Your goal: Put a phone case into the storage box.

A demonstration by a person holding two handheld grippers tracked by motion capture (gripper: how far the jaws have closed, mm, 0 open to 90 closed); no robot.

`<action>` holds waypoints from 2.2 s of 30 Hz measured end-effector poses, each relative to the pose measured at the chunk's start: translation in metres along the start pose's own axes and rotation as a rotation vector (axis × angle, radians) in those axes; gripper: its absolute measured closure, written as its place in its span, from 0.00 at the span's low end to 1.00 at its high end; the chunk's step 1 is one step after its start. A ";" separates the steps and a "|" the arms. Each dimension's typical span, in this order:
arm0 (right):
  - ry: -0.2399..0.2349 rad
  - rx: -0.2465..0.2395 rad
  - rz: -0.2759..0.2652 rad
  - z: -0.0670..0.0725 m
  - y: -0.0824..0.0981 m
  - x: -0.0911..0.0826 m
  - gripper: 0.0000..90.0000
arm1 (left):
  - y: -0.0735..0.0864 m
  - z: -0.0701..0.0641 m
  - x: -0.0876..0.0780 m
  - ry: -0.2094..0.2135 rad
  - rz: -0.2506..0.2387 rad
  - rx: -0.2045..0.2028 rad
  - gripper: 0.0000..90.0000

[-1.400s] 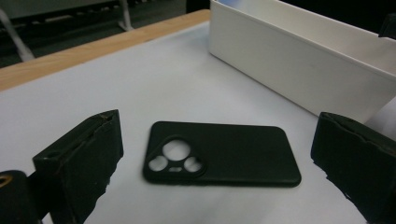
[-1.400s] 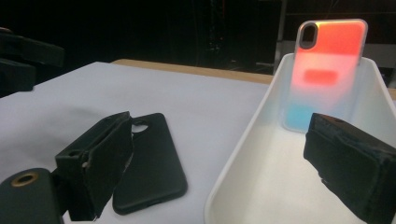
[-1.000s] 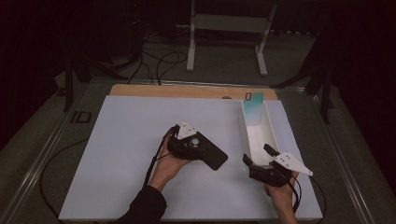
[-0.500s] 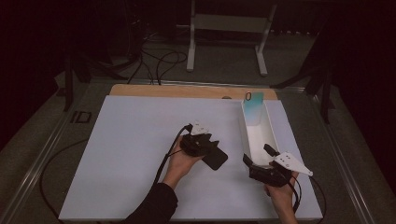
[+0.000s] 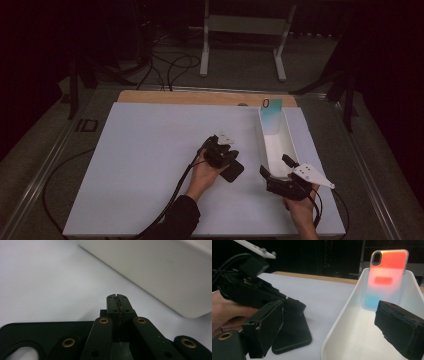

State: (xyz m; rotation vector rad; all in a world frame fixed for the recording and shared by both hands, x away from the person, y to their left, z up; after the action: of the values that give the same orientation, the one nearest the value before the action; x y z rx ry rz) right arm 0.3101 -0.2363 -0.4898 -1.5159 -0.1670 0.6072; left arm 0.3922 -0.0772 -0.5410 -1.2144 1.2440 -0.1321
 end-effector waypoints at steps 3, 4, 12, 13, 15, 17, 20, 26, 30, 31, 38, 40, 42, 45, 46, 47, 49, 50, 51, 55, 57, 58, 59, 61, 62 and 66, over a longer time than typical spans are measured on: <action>0.001 -0.001 -0.001 0.000 0.000 0.000 0.09 | 0.001 -0.001 0.008 0.001 0.017 -0.012 1.00; 0.000 -0.002 -0.002 0.000 0.000 0.000 0.09 | 0.001 -0.002 0.011 0.002 0.023 -0.010 1.00; -0.001 0.001 -0.004 0.000 0.000 0.000 0.09 | 0.004 -0.007 0.027 -0.007 0.079 -0.002 1.00; -0.001 -0.001 -0.003 0.000 0.000 0.000 0.09 | 0.004 -0.007 0.028 -0.001 0.081 -0.005 1.00; -0.001 -0.001 -0.003 0.000 0.000 0.000 0.09 | 0.005 -0.009 0.031 0.004 0.091 -0.003 1.00; -0.001 -0.002 -0.003 0.000 0.000 0.000 0.09 | 0.007 -0.009 0.034 0.005 0.104 -0.005 1.00; -0.001 -0.003 0.000 0.000 0.001 0.000 0.09 | 0.009 -0.009 0.039 0.003 0.118 -0.009 1.00; -0.002 -0.004 0.002 0.001 0.001 0.001 0.09 | 0.008 -0.011 0.042 0.005 0.126 -0.029 1.00; -0.007 -0.009 0.002 0.002 0.001 0.001 0.09 | 0.009 -0.010 0.041 0.008 0.131 -0.026 1.00; -0.006 -0.009 0.001 0.002 0.001 0.001 0.09 | 0.009 -0.011 0.041 0.010 0.136 -0.023 1.00; -0.001 -0.005 0.001 0.000 0.001 0.000 0.09 | 0.017 -0.010 0.031 0.024 0.153 -0.020 1.00; -0.001 -0.003 0.000 0.000 0.001 0.000 0.09 | 0.021 -0.010 0.025 0.022 0.161 -0.017 1.00; 0.002 -0.003 0.001 -0.001 0.001 0.000 0.09 | 0.025 -0.009 0.019 0.020 0.169 -0.012 1.00; 0.004 -0.004 0.000 -0.001 0.001 -0.001 0.09 | 0.034 -0.008 0.008 0.019 0.182 -0.003 1.00; 0.005 -0.003 0.001 -0.001 0.001 -0.001 0.09 | 0.038 -0.007 0.002 0.020 0.184 -0.003 1.00; 0.006 -0.003 0.001 -0.001 0.001 0.000 0.09 | 0.041 -0.007 -0.001 0.017 0.184 -0.006 1.00; 0.006 -0.005 0.001 -0.002 0.001 0.000 0.09 | 0.048 -0.004 -0.010 0.010 0.190 -0.003 1.00; 0.006 -0.006 0.001 -0.002 0.001 0.000 0.09 | 0.053 -0.002 -0.017 -0.002 0.193 -0.003 1.00; 0.007 -0.008 0.002 -0.002 0.001 0.000 0.09 | 0.055 -0.001 -0.020 -0.007 0.195 -0.004 1.00; 0.007 -0.008 0.005 -0.001 0.002 0.001 0.09 | 0.067 0.005 -0.036 -0.027 0.192 -0.032 1.00; 0.003 -0.012 0.008 0.000 0.002 0.001 0.09 | 0.078 0.014 -0.052 -0.063 0.192 -0.039 1.00; 0.003 -0.012 0.008 0.000 0.002 0.001 0.09 | 0.082 0.017 -0.057 -0.074 0.192 -0.043 1.00; 0.003 -0.012 0.008 0.000 0.002 0.001 0.09 | 0.085 0.020 -0.062 -0.086 0.191 -0.045 1.00; 0.005 -0.010 0.007 0.000 0.002 0.001 0.09 | 0.090 0.028 -0.070 -0.120 0.187 -0.049 1.00; 0.010 -0.009 0.006 -0.001 0.002 0.001 0.09 | 0.093 0.034 -0.075 -0.135 0.185 -0.057 1.00; 0.008 -0.007 0.009 -0.001 0.002 0.002 0.09 | 0.099 0.047 -0.085 -0.164 0.170 -0.092 1.00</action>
State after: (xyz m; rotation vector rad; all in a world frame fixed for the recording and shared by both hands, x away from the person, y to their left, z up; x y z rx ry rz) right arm 0.3115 -0.2361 -0.4924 -1.5268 -0.1562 0.6083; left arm 0.3440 0.0496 -0.5690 -1.1678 1.2131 0.1486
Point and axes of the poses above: each handheld gripper's, and its own axes: x roughly forward along the jaws, y roughly out of its underside, z roughly to its left, the point moved 7 cm from there along x, roughly forward along the jaws, and after that the axes turned 1 degree about z, right-handed, at the moved point
